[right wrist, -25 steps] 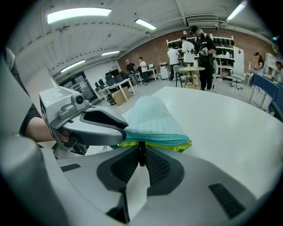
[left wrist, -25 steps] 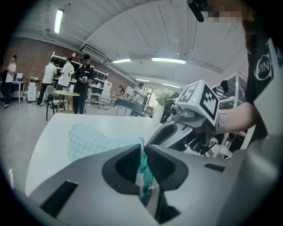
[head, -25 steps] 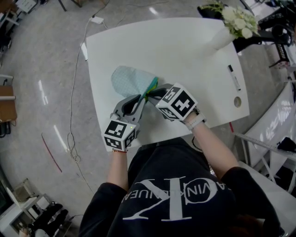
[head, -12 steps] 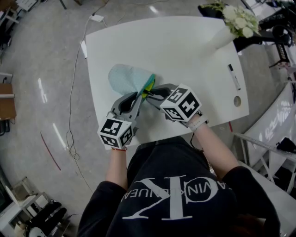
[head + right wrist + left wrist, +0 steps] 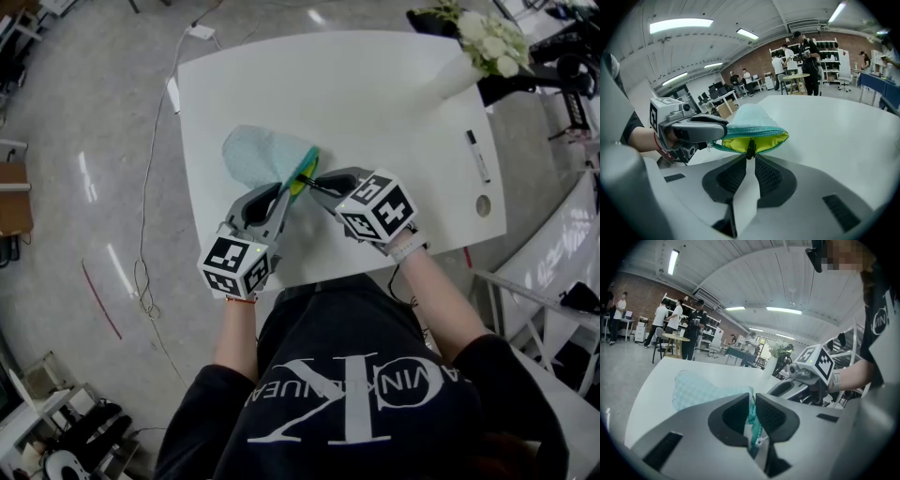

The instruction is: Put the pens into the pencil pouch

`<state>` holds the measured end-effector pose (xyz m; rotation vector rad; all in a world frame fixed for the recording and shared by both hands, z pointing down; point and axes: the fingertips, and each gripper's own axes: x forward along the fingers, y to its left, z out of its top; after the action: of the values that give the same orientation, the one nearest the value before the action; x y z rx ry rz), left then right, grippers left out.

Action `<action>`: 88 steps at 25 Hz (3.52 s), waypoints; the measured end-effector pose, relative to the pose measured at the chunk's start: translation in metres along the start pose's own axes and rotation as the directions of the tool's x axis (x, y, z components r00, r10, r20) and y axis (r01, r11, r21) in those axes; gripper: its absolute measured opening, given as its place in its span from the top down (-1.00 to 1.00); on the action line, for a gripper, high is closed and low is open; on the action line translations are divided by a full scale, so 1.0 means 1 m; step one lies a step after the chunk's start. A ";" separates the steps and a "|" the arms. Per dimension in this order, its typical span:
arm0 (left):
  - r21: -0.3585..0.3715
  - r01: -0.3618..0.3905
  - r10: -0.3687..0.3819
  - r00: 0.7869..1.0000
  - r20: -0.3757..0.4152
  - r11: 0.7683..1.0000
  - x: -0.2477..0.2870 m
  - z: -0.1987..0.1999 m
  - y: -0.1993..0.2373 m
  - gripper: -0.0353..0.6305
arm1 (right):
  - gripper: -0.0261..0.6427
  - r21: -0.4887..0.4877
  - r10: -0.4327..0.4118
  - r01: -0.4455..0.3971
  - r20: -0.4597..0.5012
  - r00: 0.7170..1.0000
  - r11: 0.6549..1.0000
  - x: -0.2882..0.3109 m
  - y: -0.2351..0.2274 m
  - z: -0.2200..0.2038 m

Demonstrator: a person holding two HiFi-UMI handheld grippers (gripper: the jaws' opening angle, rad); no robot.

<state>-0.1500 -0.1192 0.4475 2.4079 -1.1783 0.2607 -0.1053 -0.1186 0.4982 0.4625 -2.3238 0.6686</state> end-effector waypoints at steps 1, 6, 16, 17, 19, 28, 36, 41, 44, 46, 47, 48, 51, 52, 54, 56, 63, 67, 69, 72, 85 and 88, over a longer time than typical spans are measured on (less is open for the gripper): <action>0.004 0.003 -0.003 1.000 -0.004 1.000 0.000 0.000 -0.001 0.76 | 0.72 -0.004 0.001 -0.001 0.000 1.000 1.000 0.000 0.001 0.002; 0.064 0.020 -0.017 0.999 -0.040 0.998 0.000 -0.005 -0.007 0.76 | 0.72 -0.038 0.015 -0.015 -0.003 1.000 0.999 0.002 0.011 0.014; 0.051 0.133 -0.134 0.991 0.018 0.990 -0.009 0.010 -0.019 0.76 | 0.72 -0.020 0.062 -0.061 0.008 0.998 0.998 0.010 0.024 0.026; 0.053 0.139 -0.139 0.990 0.014 0.989 -0.010 0.010 -0.020 0.76 | 0.72 -0.027 0.067 -0.067 0.004 0.998 0.997 0.011 0.025 0.026; 0.056 0.141 -0.141 0.990 -0.002 0.988 -0.010 0.006 -0.019 0.76 | 0.68 -0.032 0.079 -0.079 -0.011 0.997 0.996 0.013 0.026 0.022; 0.056 0.132 -0.131 0.991 -0.019 0.990 -0.020 -0.008 -0.018 0.76 | 0.53 0.027 0.114 -0.115 0.013 0.993 0.993 0.016 0.035 0.010; 0.024 0.122 -0.121 0.992 -0.037 0.992 -0.029 -0.028 -0.013 0.76 | 0.47 0.041 0.100 -0.101 0.020 0.995 0.994 0.016 0.046 -0.003; 0.014 0.120 -0.119 0.992 -0.044 0.993 -0.036 -0.036 -0.012 0.76 | 0.47 0.072 0.059 -0.062 0.051 0.997 0.995 0.008 0.050 -0.012; 0.023 0.122 -0.121 0.991 -0.049 0.992 -0.038 -0.038 -0.013 0.76 | 0.47 0.105 0.004 -0.013 0.086 0.996 0.994 0.000 0.046 -0.018; 0.031 0.123 -0.121 0.992 -0.048 0.992 -0.039 -0.038 -0.013 0.76 | 0.47 0.131 -0.038 0.023 0.112 0.993 0.991 -0.008 0.041 -0.021; 0.036 0.123 -0.122 0.991 -0.047 0.992 -0.038 -0.037 -0.013 0.76 | 0.47 0.145 -0.060 0.042 0.125 0.990 0.989 -0.012 0.038 -0.022; 0.040 0.125 -0.123 0.991 -0.048 0.991 -0.038 -0.037 -0.013 0.76 | 0.47 0.159 -0.083 0.061 0.138 0.987 0.985 -0.016 0.036 -0.024; 0.043 0.133 -0.131 0.990 -0.049 0.990 -0.036 -0.037 -0.016 0.76 | 0.47 0.194 -0.153 0.118 0.171 0.973 0.974 -0.032 0.031 -0.030; 0.043 0.138 -0.136 0.990 -0.047 0.989 -0.035 -0.036 -0.019 0.76 | 0.47 0.204 -0.175 0.137 0.179 0.968 0.969 -0.038 0.029 -0.033; 0.050 0.153 -0.151 0.987 -0.044 0.987 -0.030 -0.036 -0.027 0.76 | 0.47 0.226 -0.219 0.173 0.198 0.956 0.959 -0.051 0.022 -0.042; 0.065 0.161 -0.158 0.986 -0.048 0.985 -0.024 -0.034 -0.033 0.76 | 0.47 0.253 -0.261 0.203 0.219 0.940 0.946 -0.065 0.012 -0.051; 0.077 0.105 -0.103 0.994 -0.032 0.991 -0.002 -0.022 -0.053 0.76 | 0.47 0.277 -0.345 0.284 0.202 0.917 0.918 -0.110 -0.028 -0.087; 0.057 0.040 -0.040 0.999 0.001 0.998 0.012 -0.011 -0.062 0.76 | 0.47 0.203 -0.365 0.331 0.163 0.917 0.922 -0.133 -0.048 -0.104; 0.048 0.006 -0.006 1.000 0.007 0.999 0.020 -0.008 -0.066 0.76 | 0.47 0.208 -0.372 0.338 0.155 0.915 0.918 -0.146 -0.065 -0.114; 0.030 -0.034 0.034 0.999 0.016 0.999 0.032 -0.006 -0.074 0.76 | 0.47 0.224 -0.387 0.350 0.147 0.911 0.910 -0.168 -0.092 -0.130; -0.017 -0.219 0.219 0.974 0.055 0.976 0.065 -0.005 -0.083 0.76 | 0.47 0.161 -0.540 0.522 0.089 0.837 0.837 -0.249 -0.210 -0.175; -0.028 -0.247 0.248 0.967 0.053 0.969 0.067 -0.007 -0.085 0.76 | 0.47 0.190 -0.574 0.553 0.077 0.815 0.811 -0.266 -0.232 -0.184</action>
<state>-0.0416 -0.1175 0.4519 2.2618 -1.5018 0.2570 0.2901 -0.1620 0.5140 1.2497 -2.0863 0.5349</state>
